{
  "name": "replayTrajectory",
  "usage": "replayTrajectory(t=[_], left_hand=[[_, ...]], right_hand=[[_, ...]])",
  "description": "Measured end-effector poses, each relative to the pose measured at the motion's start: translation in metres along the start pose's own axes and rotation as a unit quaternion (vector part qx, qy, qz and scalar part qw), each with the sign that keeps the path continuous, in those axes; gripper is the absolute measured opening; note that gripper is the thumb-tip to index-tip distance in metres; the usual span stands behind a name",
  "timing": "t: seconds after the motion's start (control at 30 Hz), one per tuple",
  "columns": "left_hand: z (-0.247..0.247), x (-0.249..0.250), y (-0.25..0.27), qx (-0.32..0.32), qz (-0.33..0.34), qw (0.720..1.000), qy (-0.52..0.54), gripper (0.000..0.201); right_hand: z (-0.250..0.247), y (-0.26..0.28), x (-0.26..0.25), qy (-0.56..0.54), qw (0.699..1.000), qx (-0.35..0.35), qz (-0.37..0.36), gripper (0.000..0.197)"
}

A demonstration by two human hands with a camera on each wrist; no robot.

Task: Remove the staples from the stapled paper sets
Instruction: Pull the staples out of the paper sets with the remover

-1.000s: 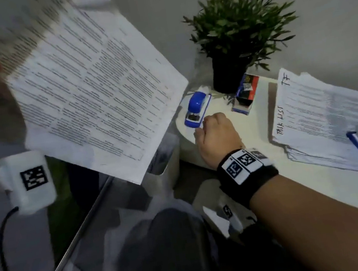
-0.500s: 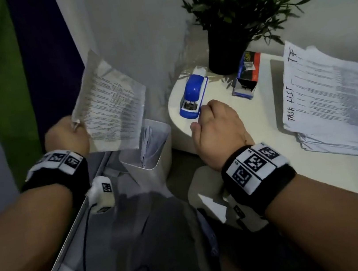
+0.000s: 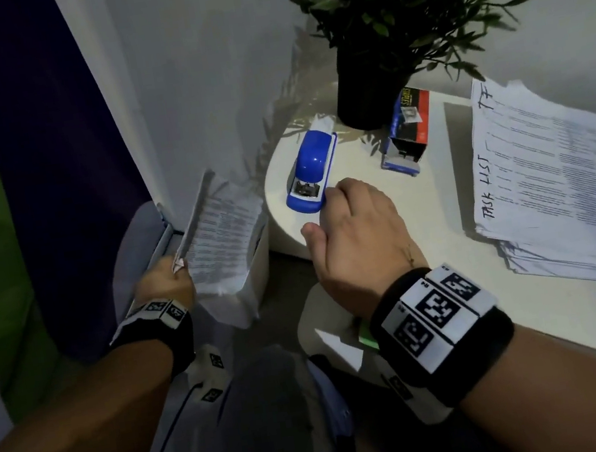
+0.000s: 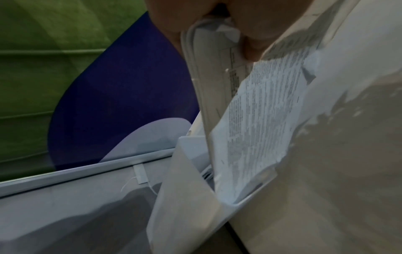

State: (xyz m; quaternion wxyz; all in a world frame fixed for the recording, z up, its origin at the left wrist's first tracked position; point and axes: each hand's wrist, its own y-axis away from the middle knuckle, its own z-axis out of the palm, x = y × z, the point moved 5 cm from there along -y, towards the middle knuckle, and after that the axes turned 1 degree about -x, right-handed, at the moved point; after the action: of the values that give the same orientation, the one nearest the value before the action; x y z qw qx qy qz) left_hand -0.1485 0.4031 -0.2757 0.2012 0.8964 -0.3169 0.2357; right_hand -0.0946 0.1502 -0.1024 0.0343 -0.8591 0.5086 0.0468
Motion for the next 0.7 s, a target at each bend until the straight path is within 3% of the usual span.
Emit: replayTrajectory(t=[0.1,0.23,0.33,0.4,0.57,0.7], left_hand=[[0.006,-0.008,0.000,-0.025,0.057,0.996,-0.071,0.046],[0.006,-0.007,-0.005,-0.055,0.154,0.978,-0.129,0.045],[0.005,0.002,-0.020,-0.123,0.116,0.967,-0.192,0.036],[0.006,0.016,-0.029,-0.156,0.136,0.957,-0.202,0.035],[0.008,0.039,-0.043,-0.150,0.192,0.936,-0.256,0.026],[0.004,0.044,-0.054,-0.134,0.135,0.932,-0.308,0.033]], right_hand=[[-0.002,0.000,0.001,0.000,1.000,-0.013,0.000,0.056],[-0.001,0.000,0.001,-0.008,1.000,-0.011,0.007,0.055],[-0.001,0.000,0.000,-0.017,1.000,0.008,0.010,0.061],[0.001,0.000,0.000,-0.014,1.000,0.015,0.013,0.062],[0.002,0.000,-0.001,-0.019,0.999,0.046,0.021,0.064],[0.001,0.000,0.000,-0.016,0.999,0.019,0.022,0.062]])
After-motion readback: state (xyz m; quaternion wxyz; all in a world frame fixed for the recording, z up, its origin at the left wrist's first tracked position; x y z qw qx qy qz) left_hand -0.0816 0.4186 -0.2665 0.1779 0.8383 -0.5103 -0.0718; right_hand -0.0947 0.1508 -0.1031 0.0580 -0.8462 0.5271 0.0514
